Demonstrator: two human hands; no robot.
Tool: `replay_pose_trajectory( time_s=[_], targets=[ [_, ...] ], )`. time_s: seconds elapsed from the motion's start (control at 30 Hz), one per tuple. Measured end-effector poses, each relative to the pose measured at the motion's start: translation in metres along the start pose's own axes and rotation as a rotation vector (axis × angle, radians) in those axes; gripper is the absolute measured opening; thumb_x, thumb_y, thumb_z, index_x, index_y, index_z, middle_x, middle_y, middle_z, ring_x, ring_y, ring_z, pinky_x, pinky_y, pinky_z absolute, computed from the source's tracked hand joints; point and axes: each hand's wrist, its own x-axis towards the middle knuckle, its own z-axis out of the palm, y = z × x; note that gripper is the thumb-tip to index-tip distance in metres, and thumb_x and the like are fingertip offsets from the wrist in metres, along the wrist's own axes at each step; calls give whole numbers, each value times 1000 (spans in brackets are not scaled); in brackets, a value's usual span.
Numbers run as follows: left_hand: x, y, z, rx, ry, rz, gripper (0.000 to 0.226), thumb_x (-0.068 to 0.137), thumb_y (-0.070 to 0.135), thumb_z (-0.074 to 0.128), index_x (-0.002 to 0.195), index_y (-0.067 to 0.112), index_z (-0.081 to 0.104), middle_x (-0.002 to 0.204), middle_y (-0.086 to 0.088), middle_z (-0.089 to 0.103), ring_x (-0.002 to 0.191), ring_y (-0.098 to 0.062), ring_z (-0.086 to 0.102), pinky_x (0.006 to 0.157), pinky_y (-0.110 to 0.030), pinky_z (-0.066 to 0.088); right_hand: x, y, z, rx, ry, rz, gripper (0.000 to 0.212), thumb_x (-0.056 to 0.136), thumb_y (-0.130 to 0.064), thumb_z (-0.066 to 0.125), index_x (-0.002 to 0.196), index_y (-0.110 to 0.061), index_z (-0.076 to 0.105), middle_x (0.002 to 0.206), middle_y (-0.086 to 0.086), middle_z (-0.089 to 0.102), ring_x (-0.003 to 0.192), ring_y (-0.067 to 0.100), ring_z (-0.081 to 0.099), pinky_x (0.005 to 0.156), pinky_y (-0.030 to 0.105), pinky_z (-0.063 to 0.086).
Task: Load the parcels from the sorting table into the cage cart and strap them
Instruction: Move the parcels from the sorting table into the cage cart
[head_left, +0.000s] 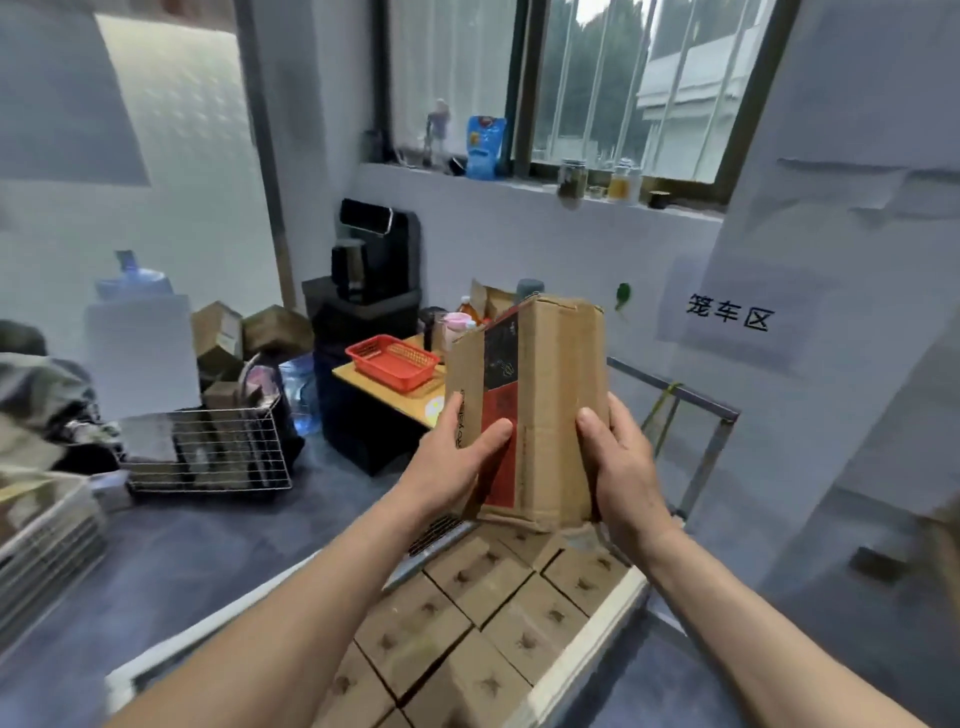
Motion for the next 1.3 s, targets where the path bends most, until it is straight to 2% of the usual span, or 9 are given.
replay_pose_trajectory(
  time_s=[0.13, 0.23, 0.37, 0.5, 0.67, 0.77, 0.97, 1.13, 1.3],
  targets=[
    [-8, -27, -57, -113, -25, -82, 88, 68, 79, 66, 143, 49, 33, 132, 20, 54, 120, -7, 55, 105, -44, 45, 12, 20, 68, 42, -144, 57, 56, 85, -52, 59, 136, -34, 46, 124, -4, 63, 110, 14, 64, 87, 37, 58],
    [-20, -46, -91, -152, 48, -169, 84, 73, 67, 58, 148, 46, 25, 131, 21, 47, 114, -6, 49, 98, -44, 45, 16, 38, 112, 48, -252, 77, 56, 87, -47, 56, 138, -32, 40, 120, -9, 61, 103, 3, 64, 77, 21, 55],
    [-34, -77, -128, -154, 170, -283, 97, 70, 68, 55, 155, 40, 17, 152, 9, 38, 120, -10, 40, 103, -50, 43, 20, 69, 162, 39, -370, 149, 51, 88, -46, 56, 135, -35, 42, 122, -8, 62, 108, 9, 64, 85, 34, 57],
    [-53, -113, -149, -184, 298, -394, 94, 69, 69, 57, 153, 42, 22, 133, 14, 46, 112, -11, 47, 86, -51, 54, 16, 108, 203, 28, -461, 217, 48, 89, -44, 57, 133, -29, 47, 120, -4, 65, 109, 15, 65, 95, 48, 54],
    [-86, -171, -156, -205, 473, -511, 92, 62, 74, 64, 144, 41, 40, 134, 8, 60, 119, -11, 58, 89, -46, 55, -10, 165, 238, -17, -618, 312, 35, 94, -40, 56, 127, -29, 52, 106, -11, 69, 101, 9, 66, 95, 49, 53],
    [-101, -207, -151, -222, 528, -596, 84, 63, 78, 70, 136, 41, 51, 129, 8, 64, 115, -11, 62, 75, -37, 56, -32, 202, 250, -53, -710, 362, 33, 98, -35, 57, 130, -29, 51, 108, -11, 69, 100, 3, 65, 96, 44, 52],
    [-132, -292, -134, -293, 573, -748, 52, 90, 44, 66, 138, 38, 50, 113, 8, 72, 102, -13, 69, 58, -31, 55, -84, 283, 261, -114, -861, 538, 32, 100, -35, 56, 131, -34, 49, 114, -15, 66, 103, 2, 65, 96, 42, 53],
    [-159, -366, -116, -221, 574, -846, 48, 94, 28, 61, 141, 32, 51, 112, 9, 71, 101, -13, 68, 87, -45, 57, -131, 348, 271, -179, -980, 686, 35, 101, -39, 52, 135, -40, 45, 119, -19, 63, 111, 5, 61, 101, 40, 48],
    [-181, -434, -100, -193, 542, -981, 36, 96, 35, 54, 131, 41, 54, 106, 11, 70, 93, -16, 70, 75, -45, 61, -177, 408, 279, -271, -1099, 804, 52, 95, -45, 47, 145, -44, 35, 132, -17, 58, 123, 10, 54, 107, 41, 43]
  ],
)
